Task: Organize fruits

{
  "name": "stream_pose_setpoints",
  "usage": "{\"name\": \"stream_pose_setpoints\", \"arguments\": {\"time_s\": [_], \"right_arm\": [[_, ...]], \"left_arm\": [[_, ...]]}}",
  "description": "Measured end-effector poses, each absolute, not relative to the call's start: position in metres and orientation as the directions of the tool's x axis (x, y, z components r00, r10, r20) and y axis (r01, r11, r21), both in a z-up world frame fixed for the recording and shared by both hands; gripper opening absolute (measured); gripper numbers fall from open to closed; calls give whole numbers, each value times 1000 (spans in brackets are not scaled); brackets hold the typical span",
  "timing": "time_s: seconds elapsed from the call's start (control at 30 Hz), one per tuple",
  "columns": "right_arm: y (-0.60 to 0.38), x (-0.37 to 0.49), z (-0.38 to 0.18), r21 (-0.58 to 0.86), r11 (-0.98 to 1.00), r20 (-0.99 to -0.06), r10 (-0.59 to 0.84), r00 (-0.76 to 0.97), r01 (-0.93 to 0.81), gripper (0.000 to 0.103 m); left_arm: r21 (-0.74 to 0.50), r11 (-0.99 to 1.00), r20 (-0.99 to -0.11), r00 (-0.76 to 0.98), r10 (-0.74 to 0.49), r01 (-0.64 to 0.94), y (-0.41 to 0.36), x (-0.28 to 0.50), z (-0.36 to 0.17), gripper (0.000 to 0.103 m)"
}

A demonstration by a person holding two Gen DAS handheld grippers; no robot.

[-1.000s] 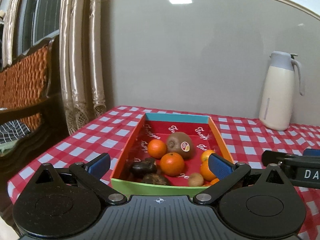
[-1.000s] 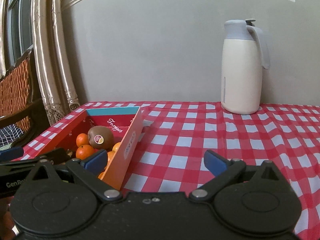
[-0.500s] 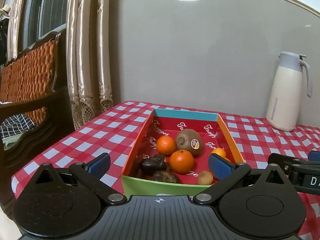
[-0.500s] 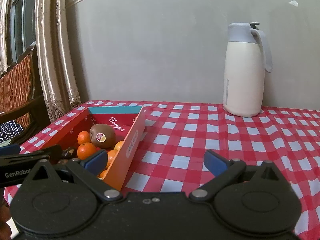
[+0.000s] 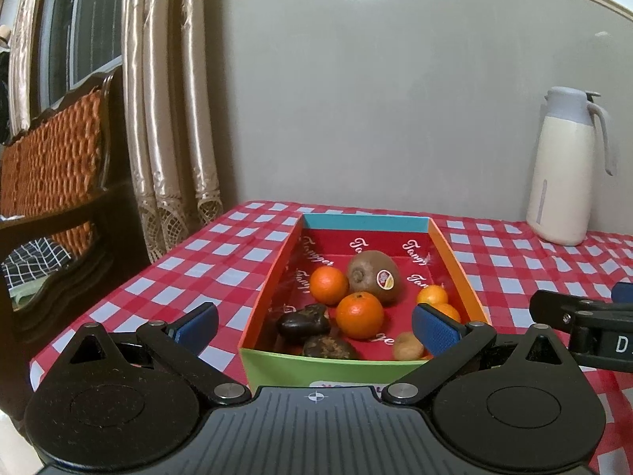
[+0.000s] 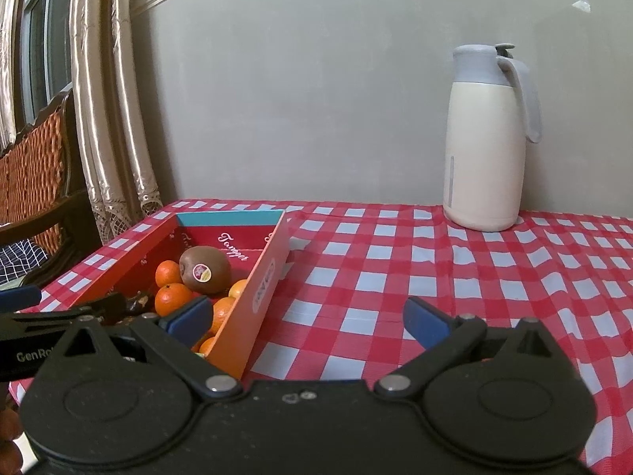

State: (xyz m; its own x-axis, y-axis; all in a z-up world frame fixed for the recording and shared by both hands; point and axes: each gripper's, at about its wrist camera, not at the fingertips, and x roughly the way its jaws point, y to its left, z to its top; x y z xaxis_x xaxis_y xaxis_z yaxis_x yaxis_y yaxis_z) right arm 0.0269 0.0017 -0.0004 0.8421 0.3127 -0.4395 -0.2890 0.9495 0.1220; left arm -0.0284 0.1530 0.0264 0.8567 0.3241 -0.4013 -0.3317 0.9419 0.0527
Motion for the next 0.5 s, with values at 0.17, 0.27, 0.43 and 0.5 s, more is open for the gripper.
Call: {"name": "stream_pose_setpoints", "arguments": {"time_s": [0.17, 0.27, 0.43, 0.5], "right_arm": [[2, 26, 0, 119, 950, -437, 310, 844, -288, 103], [1, 27, -1, 120, 951, -439, 309, 844, -286, 103], [1, 27, -1, 119, 951, -441, 308, 843, -285, 103], [1, 27, -1, 119, 951, -442, 309, 842, -286, 103]], "left_arm": [[57, 946, -404, 859, 316, -321, 151, -28, 27, 103], [53, 946, -401, 861, 314, -320, 151, -28, 27, 103], [39, 947, -400, 864, 307, -319, 152, -29, 28, 103], [38, 948, -399, 865, 305, -316, 152, -29, 28, 103]]}}
